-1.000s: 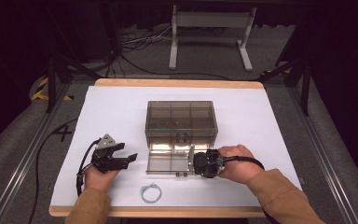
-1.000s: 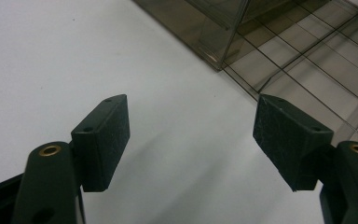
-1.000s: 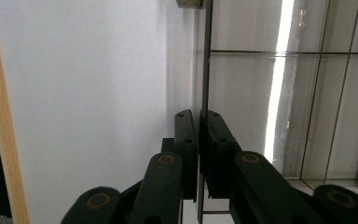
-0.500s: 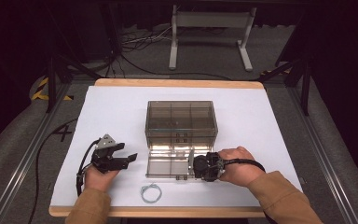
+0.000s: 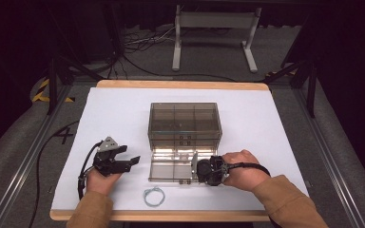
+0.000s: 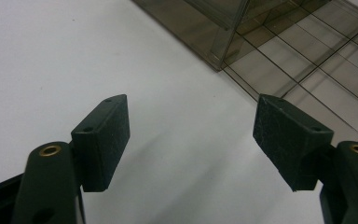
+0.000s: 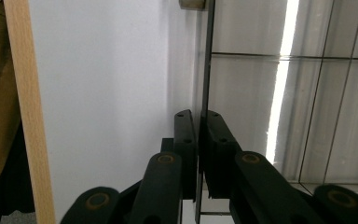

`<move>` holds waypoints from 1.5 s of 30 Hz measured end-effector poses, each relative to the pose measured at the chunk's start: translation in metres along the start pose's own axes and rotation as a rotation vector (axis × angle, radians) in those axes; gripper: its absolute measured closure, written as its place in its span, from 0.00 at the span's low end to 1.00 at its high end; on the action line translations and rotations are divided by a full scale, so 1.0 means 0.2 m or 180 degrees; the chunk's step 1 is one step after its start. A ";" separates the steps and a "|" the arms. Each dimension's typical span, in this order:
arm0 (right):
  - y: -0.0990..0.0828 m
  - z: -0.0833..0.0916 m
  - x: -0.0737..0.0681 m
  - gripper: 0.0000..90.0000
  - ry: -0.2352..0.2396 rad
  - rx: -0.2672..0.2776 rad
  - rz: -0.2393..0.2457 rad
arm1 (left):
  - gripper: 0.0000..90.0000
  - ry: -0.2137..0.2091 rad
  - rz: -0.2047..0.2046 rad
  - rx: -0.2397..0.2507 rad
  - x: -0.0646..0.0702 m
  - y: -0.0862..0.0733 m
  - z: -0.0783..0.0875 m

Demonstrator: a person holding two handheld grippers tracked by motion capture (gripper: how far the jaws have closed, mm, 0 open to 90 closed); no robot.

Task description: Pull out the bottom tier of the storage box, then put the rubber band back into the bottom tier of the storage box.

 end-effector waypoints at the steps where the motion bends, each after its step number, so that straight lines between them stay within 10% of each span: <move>1: 0.00 0.00 0.00 0.95 0.0005 0.0002 -0.0009 | 0.31 -0.0001 0.0000 0.0001 0.00 0.00 0.00; 16: 0.00 0.05 0.00 0.84 0.0027 0.0234 -0.0036 | 0.31 -0.0008 0.0010 0.0008 0.00 0.00 0.00; 45: 0.03 0.19 -0.03 0.85 0.0190 0.1768 -0.0709 | 0.31 -0.0002 -0.0010 -0.0001 0.00 0.00 0.00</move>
Point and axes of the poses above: each handheld gripper's, and its own axes: z roughly backward along the jaws, y roughly out of its top, x roughly to its right, the point moved 2 cm from there along -z, roughly forward along the jaws, and after that the axes turned 14 degrees about -z, right-handed, at the moved point
